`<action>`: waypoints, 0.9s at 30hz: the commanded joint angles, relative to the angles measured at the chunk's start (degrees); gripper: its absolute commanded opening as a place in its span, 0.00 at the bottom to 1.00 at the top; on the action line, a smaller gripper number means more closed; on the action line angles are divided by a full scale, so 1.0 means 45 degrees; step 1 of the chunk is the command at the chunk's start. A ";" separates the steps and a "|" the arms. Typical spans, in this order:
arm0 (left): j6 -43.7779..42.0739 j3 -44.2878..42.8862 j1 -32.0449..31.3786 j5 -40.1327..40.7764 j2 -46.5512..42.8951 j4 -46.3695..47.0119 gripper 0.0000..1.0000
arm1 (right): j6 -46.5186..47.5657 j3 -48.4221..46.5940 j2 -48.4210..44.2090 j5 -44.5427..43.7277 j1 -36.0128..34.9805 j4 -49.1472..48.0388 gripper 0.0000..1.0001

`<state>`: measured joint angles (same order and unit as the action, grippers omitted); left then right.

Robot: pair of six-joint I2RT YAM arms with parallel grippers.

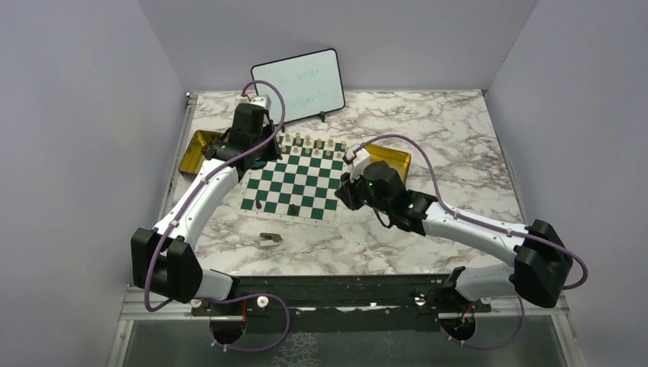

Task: Set up the chess pieces on the board
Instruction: Place the chess piece on the chessboard.

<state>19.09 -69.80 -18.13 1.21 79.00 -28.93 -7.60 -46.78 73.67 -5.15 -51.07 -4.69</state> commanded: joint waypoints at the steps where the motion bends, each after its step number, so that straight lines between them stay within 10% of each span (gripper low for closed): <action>1: -0.0310 0.0251 -0.0092 0.0950 -0.0216 0.0389 0.18 | -0.2600 -0.1184 0.1247 -0.0567 -0.0102 0.3435 0.05; 27: -0.0337 0.0648 -0.0092 0.1846 -0.0500 0.0487 0.18 | -0.1640 -0.1068 0.4623 -0.2322 -0.1237 0.0128 0.05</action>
<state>17.89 -67.35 -18.15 7.75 78.78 -28.34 -16.95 -52.31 92.77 -12.51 -55.64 1.28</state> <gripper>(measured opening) 0.203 0.201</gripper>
